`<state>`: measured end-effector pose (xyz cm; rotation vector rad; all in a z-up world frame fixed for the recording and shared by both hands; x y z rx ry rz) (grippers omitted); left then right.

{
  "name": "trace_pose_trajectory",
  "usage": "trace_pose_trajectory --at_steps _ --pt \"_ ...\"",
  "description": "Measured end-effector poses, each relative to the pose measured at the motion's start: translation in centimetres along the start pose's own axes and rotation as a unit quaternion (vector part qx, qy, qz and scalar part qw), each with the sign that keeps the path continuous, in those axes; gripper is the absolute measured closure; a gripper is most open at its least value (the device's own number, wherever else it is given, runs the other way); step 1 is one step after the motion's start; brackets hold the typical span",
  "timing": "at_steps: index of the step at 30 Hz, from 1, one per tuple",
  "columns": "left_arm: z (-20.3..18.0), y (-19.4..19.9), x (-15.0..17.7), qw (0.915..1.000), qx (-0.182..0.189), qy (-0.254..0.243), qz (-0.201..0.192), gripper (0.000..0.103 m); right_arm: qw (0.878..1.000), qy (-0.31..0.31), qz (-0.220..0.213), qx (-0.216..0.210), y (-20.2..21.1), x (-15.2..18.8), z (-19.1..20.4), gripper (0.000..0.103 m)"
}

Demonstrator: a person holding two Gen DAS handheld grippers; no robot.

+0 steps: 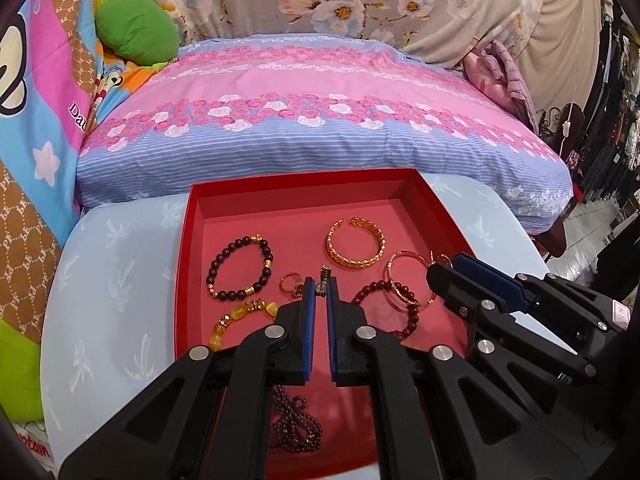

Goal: Organize jewelry
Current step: 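Carry both earrings into the red tray and open both grippers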

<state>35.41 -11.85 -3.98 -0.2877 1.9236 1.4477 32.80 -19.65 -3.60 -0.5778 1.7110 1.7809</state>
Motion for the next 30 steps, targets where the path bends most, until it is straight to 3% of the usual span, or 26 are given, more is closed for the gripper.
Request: trace_pose_trajectory --at_steps 13,15,17,18,19,30 --pt "0.9 -2.6 0.4 0.9999 -0.008 0.001 0.013 0.097 1.0 0.001 0.023 0.007 -2.9 0.6 -0.2 0.087" --pt "1.0 -2.7 0.5 0.9999 -0.009 0.002 0.014 0.092 1.0 0.001 0.022 0.01 -2.9 0.7 -0.2 0.087" --pt "1.1 -2.7 0.5 0.9999 -0.011 0.003 0.012 0.084 1.0 0.0 0.023 0.01 -3.0 0.7 -0.3 0.086" --pt "1.1 -2.7 0.5 0.9998 -0.015 0.003 0.01 0.074 1.0 0.0 0.023 0.01 -3.0 0.8 -0.3 0.084" --pt "1.2 -2.5 0.5 0.9997 -0.023 0.002 0.005 0.072 1.0 0.0 0.023 0.013 -2.9 0.8 -0.4 0.084" --pt "1.3 -1.4 0.7 0.999 -0.044 -0.009 -0.001 0.07 0.999 0.0 0.02 0.026 -2.0 1.1 -0.6 0.077"
Point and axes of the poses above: each gripper's, at about its wrist camera, not at the fingertips, and y roughly against the way its jaws point, z to its left, x to its underside, the point moved 10 cm from there along -y, roughly the way its jaws point
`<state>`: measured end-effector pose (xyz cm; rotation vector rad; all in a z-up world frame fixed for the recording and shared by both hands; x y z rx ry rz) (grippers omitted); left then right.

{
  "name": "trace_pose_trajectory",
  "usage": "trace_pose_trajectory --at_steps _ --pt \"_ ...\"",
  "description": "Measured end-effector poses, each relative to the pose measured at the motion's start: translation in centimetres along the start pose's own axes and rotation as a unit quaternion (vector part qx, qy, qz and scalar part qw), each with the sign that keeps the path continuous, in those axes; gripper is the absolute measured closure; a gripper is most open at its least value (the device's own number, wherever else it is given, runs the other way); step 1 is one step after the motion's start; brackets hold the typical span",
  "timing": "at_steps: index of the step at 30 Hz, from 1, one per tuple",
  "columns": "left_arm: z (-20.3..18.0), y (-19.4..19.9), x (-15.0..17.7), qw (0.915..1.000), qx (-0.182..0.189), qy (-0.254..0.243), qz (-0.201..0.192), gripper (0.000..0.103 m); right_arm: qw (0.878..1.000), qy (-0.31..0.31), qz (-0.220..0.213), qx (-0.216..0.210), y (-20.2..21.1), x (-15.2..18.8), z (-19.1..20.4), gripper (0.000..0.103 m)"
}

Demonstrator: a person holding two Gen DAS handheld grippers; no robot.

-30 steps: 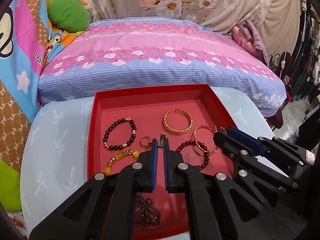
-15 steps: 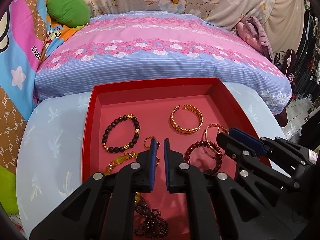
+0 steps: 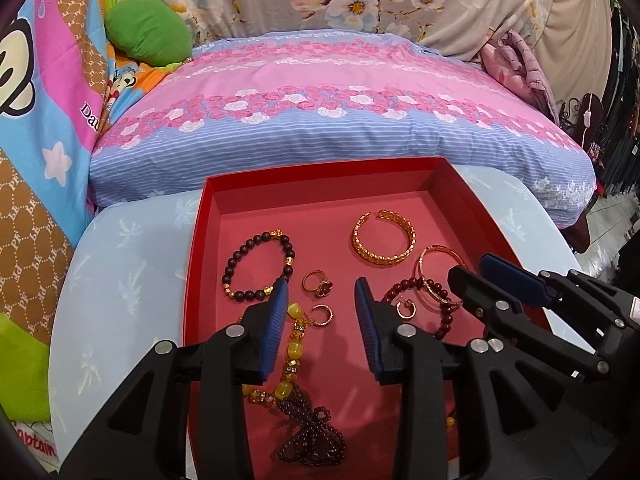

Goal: Organize jewelry

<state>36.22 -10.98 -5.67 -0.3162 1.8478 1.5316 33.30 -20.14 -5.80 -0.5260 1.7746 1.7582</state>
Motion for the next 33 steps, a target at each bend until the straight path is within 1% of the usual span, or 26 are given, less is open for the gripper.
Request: trace_pose_trajectory --at_steps 14,17,21,22,27,29,33 --pt "-0.8 3.1 1.5 1.0 -0.002 0.002 -0.004 0.07 1.0 -0.009 -0.005 0.001 3.1 1.5 -0.1 0.075" --pt "-0.8 3.8 2.0 1.0 -0.007 0.004 -0.005 0.065 1.0 -0.005 -0.011 0.008 4.0 1.9 -0.2 0.074" --pt "-0.6 4.7 2.9 0.9999 -0.008 0.012 -0.003 0.058 1.0 -0.014 -0.012 0.009 4.9 2.8 -0.7 0.065" --pt "-0.6 5.0 3.1 0.9999 -0.009 0.012 -0.004 0.055 1.0 -0.015 -0.013 0.01 5.1 3.0 -0.8 0.065" --pt "-0.7 5.8 4.3 0.9999 -0.01 0.012 -0.002 0.054 1.0 -0.015 -0.009 0.011 5.8 4.1 -0.9 0.063" --pt "-0.6 6.1 4.7 0.9998 -0.012 0.016 -0.001 0.052 1.0 -0.015 -0.008 0.013 6.1 4.5 -0.9 0.063" --pt "-0.2 6.8 5.4 0.9995 -0.017 0.026 -0.003 0.043 1.0 -0.019 -0.008 0.014 6.7 5.1 -0.9 0.062"
Point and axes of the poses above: each gripper's, at about its wrist camera, not at the fingertips, and y roughly against the way its jaws point, z to its left, x to its underside, the point moved 10 cm from there along -y, roughly the way its jaws point
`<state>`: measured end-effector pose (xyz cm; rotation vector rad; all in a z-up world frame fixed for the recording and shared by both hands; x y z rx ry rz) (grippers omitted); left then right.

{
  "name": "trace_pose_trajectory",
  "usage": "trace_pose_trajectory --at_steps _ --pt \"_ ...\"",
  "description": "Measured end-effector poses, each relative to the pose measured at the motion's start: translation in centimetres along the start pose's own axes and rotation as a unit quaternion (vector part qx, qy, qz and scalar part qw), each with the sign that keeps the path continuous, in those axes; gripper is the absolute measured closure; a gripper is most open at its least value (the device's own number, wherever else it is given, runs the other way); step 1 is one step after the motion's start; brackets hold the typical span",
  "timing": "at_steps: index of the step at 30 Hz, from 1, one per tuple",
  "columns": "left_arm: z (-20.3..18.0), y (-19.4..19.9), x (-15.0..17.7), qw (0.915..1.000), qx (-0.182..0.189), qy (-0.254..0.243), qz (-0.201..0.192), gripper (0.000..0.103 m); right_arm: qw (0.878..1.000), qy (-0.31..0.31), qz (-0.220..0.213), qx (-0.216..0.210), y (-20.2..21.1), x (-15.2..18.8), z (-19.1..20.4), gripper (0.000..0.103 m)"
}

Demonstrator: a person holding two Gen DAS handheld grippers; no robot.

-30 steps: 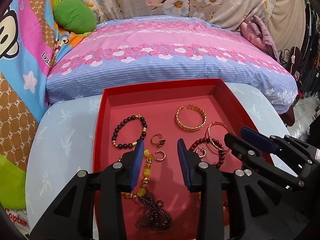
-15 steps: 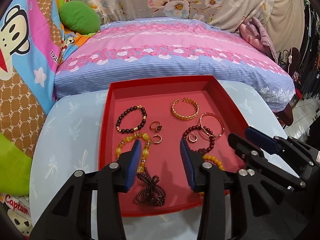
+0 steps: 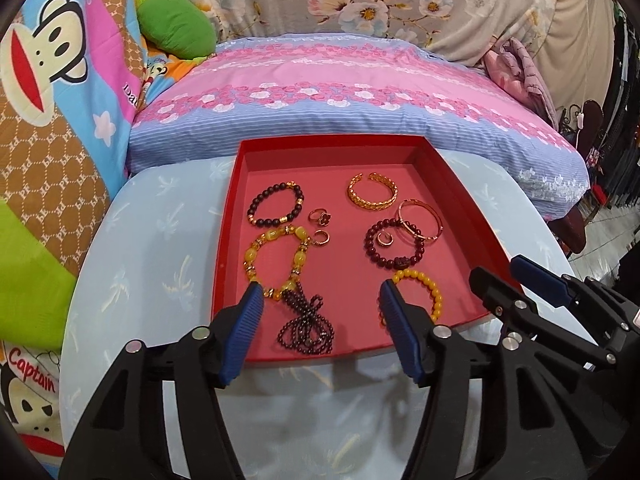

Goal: Organize jewelry

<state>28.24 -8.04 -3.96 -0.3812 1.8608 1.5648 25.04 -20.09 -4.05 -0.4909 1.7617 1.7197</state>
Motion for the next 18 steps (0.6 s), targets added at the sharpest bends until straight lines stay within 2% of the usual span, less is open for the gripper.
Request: trace_pose_trajectory --at_steps 7,10,13,18 --pt "1.2 1.0 1.1 0.9997 -0.011 0.021 -0.003 0.028 1.0 -0.012 -0.007 0.019 0.9 0.8 -1.0 0.038" --pt "1.4 1.2 1.5 0.9996 -0.014 0.023 -0.004 0.024 1.0 -0.012 -0.01 0.026 1.1 1.2 -1.4 0.031" --pt "1.7 1.3 2.0 0.9996 -0.017 0.023 -0.003 0.021 0.999 -0.013 -0.005 0.033 1.1 1.7 -1.9 0.024" --pt "2.0 1.5 2.6 0.9994 -0.021 0.027 -0.001 0.019 0.999 -0.012 0.003 0.033 1.1 2.3 -2.1 0.019"
Point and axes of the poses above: each gripper's, at about its wrist camera, not at the fingertips, and y roughly against the way its jaws point, z to its left, x to its underside, the point moved 10 cm from there along -y, roughly the way its jaws point
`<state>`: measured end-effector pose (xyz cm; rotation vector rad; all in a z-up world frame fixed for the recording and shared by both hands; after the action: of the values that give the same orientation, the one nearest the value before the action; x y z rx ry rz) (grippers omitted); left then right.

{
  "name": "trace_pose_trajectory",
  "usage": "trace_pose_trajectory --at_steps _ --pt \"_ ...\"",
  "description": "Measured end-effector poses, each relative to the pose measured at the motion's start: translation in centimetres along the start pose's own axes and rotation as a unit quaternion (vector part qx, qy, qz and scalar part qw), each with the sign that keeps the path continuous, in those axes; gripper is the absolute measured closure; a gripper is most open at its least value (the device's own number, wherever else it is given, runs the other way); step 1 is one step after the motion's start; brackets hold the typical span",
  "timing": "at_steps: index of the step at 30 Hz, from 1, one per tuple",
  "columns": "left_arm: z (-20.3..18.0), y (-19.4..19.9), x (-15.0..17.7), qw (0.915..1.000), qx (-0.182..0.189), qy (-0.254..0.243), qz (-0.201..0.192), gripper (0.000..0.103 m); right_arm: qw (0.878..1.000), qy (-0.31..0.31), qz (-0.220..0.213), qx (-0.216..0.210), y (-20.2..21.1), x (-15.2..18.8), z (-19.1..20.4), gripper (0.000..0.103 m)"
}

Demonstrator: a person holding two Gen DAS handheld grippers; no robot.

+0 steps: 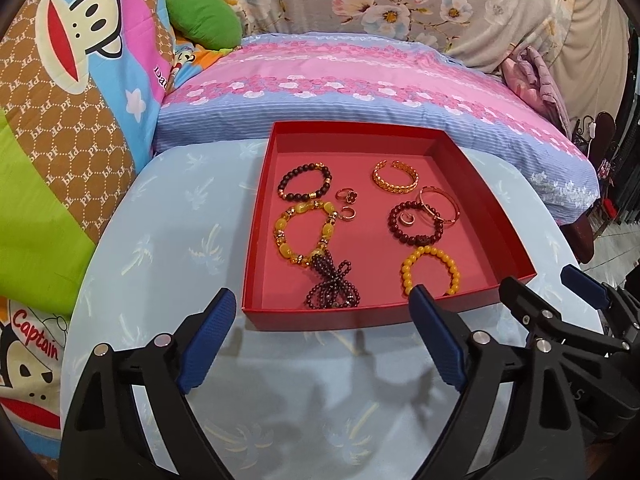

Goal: Organize jewelry

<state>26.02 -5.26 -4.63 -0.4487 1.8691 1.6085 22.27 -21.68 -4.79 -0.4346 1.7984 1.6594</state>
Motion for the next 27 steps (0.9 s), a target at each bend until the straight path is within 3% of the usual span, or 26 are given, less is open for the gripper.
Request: trace_pose_trajectory --at_steps 27 --pt "0.6 0.4 0.7 0.9999 -0.008 0.008 -0.002 0.015 1.0 -0.001 0.003 0.012 0.0 1.2 -0.2 0.012"
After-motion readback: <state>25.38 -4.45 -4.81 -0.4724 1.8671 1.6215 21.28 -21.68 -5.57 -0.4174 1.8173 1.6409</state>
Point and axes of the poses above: each gripper's, at about its wrist camera, not at the fingertips, and y roughly against the way its jaws point, z to its left, x to its underside, the point moved 10 cm from there along -y, roughly the way its jaws point
